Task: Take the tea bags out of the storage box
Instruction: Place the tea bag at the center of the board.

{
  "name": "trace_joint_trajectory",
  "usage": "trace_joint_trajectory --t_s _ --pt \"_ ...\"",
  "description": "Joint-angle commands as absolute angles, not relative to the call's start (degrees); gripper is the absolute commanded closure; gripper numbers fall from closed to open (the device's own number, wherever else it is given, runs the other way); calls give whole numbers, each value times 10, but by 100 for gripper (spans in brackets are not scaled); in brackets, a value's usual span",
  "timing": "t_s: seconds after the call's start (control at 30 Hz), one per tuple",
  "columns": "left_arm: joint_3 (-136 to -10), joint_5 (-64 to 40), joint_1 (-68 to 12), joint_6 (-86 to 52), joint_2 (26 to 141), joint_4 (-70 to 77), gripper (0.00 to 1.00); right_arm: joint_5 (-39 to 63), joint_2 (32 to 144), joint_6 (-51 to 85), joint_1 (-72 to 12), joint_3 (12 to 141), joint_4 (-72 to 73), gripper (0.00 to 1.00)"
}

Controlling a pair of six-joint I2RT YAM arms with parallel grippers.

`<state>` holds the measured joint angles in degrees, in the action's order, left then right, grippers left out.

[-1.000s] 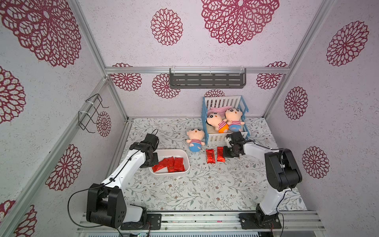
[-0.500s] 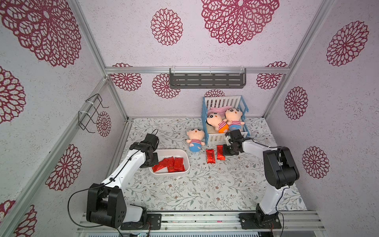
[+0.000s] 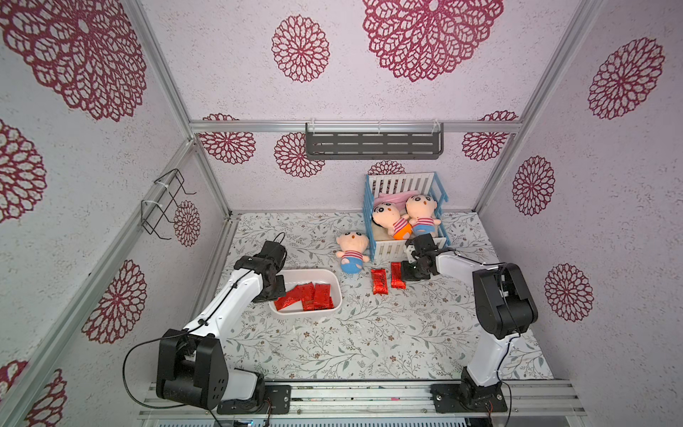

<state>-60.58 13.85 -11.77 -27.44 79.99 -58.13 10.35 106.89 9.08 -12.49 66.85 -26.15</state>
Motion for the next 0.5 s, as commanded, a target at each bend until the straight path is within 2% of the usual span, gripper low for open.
trace_joint_trajectory --t_s 0.0,0.47 --pt "-610 143 -124 -273 802 -582 100 106 1070 78 -122 680 -258 100" --pt "-610 145 -125 -274 809 -583 100 118 1062 66 -131 681 -278 100"
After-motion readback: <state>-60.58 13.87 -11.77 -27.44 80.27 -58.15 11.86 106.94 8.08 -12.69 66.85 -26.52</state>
